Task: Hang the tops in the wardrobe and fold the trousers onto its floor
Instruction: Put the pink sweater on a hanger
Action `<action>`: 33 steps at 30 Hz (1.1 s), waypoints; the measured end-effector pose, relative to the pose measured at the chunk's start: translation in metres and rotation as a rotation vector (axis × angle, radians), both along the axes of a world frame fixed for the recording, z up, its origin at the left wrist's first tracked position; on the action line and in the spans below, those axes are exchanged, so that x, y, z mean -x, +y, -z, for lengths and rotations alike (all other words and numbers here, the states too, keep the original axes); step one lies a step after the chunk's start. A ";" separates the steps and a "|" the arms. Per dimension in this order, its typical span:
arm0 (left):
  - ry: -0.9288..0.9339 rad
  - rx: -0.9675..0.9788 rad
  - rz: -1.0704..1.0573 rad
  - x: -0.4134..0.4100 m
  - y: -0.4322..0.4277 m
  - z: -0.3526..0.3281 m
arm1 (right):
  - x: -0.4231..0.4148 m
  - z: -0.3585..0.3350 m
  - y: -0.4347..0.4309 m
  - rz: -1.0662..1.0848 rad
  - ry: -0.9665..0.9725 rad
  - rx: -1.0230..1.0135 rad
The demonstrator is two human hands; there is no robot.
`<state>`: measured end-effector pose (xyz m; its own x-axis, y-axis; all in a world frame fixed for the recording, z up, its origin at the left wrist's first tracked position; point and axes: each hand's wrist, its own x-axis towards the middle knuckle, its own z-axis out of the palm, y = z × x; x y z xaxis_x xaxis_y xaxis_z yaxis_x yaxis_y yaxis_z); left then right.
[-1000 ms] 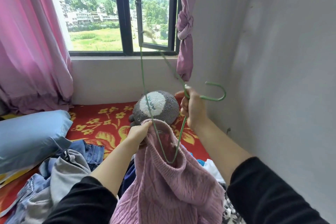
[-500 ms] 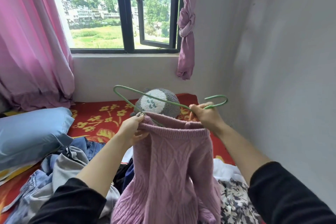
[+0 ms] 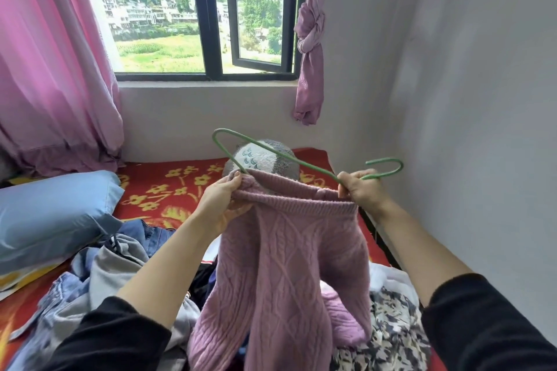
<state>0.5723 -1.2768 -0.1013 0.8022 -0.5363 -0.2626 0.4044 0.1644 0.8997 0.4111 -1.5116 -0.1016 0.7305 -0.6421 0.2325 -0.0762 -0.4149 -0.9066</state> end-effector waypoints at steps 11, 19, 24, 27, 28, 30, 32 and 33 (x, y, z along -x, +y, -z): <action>0.401 0.026 -0.077 -0.001 0.005 0.011 | 0.010 0.019 0.022 -0.090 0.239 -0.032; 0.329 0.064 0.103 -0.004 0.019 0.017 | 0.017 0.023 0.023 -0.027 0.232 -0.028; 0.158 -0.033 0.170 0.004 0.022 0.025 | 0.017 0.016 0.023 0.029 0.179 -0.025; 0.002 -0.144 0.112 0.009 0.017 0.025 | 0.007 0.010 0.031 0.096 0.121 -0.048; -0.025 -0.138 0.074 0.010 0.014 0.025 | 0.003 0.007 0.036 0.135 0.117 -0.061; -0.028 -0.082 0.006 0.012 0.006 0.023 | -0.005 0.007 0.049 0.223 0.122 -0.095; 0.048 -0.011 -0.059 0.012 0.001 0.021 | -0.008 0.016 0.063 0.254 0.133 -0.137; 0.102 0.016 -0.080 0.011 0.001 0.020 | -0.006 0.023 0.068 0.245 0.170 -0.140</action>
<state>0.5617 -1.2758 -0.1209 0.8121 -0.4765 -0.3367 0.4784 0.2134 0.8518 0.4168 -1.4437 -0.1251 0.5710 -0.8208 0.0176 -0.3137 -0.2379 -0.9192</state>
